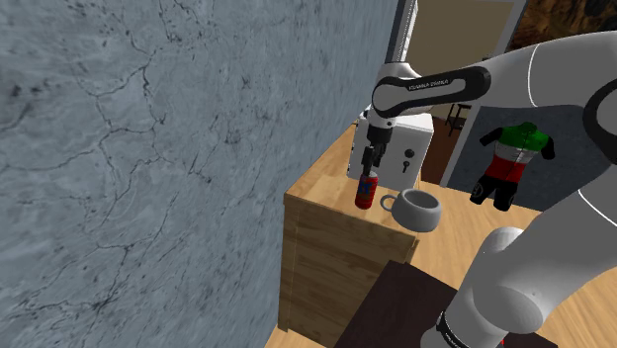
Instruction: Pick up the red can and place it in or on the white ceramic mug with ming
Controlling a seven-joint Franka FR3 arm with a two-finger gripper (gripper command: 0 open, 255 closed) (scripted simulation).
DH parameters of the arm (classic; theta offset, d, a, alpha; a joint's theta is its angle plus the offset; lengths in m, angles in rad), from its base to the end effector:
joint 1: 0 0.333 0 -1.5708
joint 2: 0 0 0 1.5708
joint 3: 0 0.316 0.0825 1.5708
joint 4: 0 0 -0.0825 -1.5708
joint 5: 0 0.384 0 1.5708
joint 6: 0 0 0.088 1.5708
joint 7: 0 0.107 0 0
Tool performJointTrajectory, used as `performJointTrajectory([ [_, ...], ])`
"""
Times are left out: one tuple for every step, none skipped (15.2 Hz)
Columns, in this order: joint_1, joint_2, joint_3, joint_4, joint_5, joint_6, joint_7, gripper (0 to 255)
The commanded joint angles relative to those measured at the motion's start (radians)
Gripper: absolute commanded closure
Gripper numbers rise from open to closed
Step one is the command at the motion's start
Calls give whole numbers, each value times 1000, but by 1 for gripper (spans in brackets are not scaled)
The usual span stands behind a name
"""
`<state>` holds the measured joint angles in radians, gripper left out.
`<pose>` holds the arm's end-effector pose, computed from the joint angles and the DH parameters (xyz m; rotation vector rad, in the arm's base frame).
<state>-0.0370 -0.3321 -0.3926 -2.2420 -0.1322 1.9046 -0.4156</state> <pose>0.4066 -0.2086 0.4887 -3.1292 -0.0818 0.0368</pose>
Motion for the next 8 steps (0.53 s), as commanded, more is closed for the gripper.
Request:
performJointTrajectory([
  [-2,69,-41,35,16,41,-68,0],
  [-1,106,-58,58,29,57,-99,0],
  [-2,130,-68,74,39,66,-120,0],
  [-2,134,-69,63,40,79,-121,0],
  [-3,138,-70,53,41,93,-122,0],
  [-3,142,-71,43,42,107,-123,0],
  [-3,146,-73,33,44,121,-124,0],
  [-3,151,-74,24,45,134,-126,0],
])
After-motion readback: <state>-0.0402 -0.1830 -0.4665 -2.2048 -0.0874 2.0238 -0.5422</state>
